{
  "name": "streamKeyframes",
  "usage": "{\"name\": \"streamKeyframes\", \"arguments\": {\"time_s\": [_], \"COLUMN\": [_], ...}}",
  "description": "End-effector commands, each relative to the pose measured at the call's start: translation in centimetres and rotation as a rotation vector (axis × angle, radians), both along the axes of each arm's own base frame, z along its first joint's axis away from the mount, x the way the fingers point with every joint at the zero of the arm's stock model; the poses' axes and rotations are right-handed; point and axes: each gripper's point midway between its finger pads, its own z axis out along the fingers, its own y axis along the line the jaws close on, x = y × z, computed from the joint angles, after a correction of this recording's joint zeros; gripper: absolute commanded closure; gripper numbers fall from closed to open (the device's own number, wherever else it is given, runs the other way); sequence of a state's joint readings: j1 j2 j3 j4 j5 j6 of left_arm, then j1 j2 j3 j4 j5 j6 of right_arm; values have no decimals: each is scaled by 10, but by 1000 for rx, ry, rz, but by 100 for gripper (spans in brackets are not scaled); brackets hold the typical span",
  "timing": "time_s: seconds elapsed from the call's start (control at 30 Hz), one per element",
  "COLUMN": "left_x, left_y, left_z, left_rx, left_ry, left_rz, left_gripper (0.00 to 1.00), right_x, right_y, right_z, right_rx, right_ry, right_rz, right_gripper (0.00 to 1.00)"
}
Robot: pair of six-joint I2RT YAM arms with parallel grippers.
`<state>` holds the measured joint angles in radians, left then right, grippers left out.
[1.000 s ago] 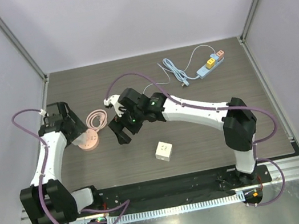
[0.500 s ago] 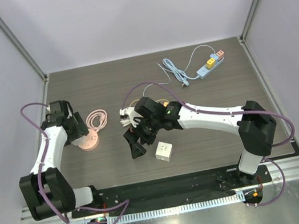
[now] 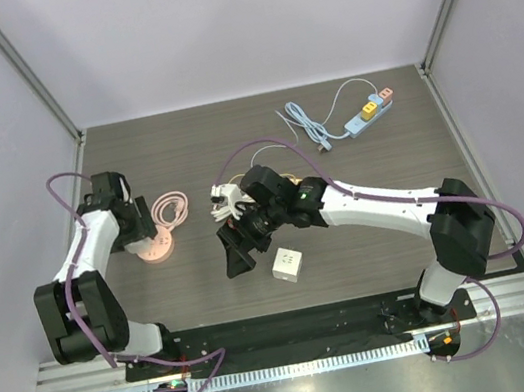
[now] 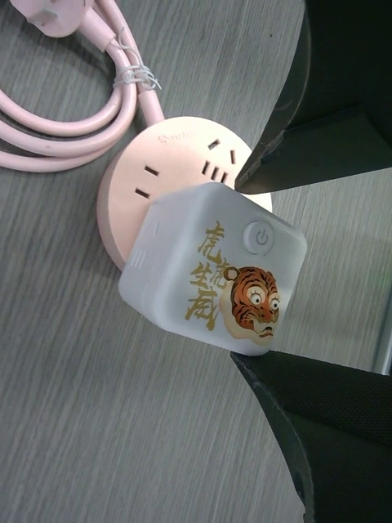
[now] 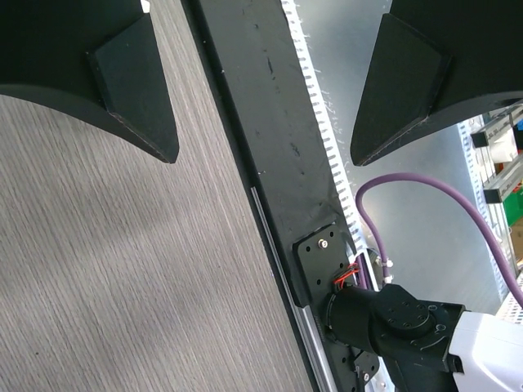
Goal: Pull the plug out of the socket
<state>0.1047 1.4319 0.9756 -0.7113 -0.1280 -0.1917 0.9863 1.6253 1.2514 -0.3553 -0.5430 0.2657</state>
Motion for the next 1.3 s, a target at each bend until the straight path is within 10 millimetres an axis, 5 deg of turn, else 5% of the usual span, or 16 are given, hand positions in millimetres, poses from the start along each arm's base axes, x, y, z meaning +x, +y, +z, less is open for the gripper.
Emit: {"name": "streamKeyframes", "arguments": {"time_s": [0.0, 0.37, 0.6, 0.8, 0.83, 0.9, 1.07, 1.13, 1.27], "left_x": [27, 37, 18, -4, -5, -10, -18, -19, -23], "left_y": [-2, -9, -19, -19, -17, -16, -14, -13, -14], "left_z": [19, 8, 6, 14, 19, 22, 30, 31, 30], "left_rx": [4, -36, -89, -85, -77, -68, -50, -44, -47], "left_ry": [-97, -63, -71, -86, -101, -94, -80, -80, -70], "left_rz": [-69, -92, 6, 97, 106, 124, 170, 196, 215], "left_gripper": [24, 25, 34, 51, 56, 61, 80, 94, 100], "right_x": [4, 13, 38, 76, 80, 94, 122, 131, 141], "right_y": [8, 18, 36, 70, 76, 90, 117, 132, 148], "right_z": [13, 6, -8, 3, -10, 0, -33, -22, -50], "right_rx": [57, 46, 24, 132, 128, 181, 174, 231, 237], "right_ry": [-27, -23, 1, 128, 173, 214, 305, 316, 369], "right_rz": [3, -21, -96, -202, -209, -238, -284, -283, -299], "right_gripper": [8, 8, 8, 14, 17, 25, 39, 42, 40]}}
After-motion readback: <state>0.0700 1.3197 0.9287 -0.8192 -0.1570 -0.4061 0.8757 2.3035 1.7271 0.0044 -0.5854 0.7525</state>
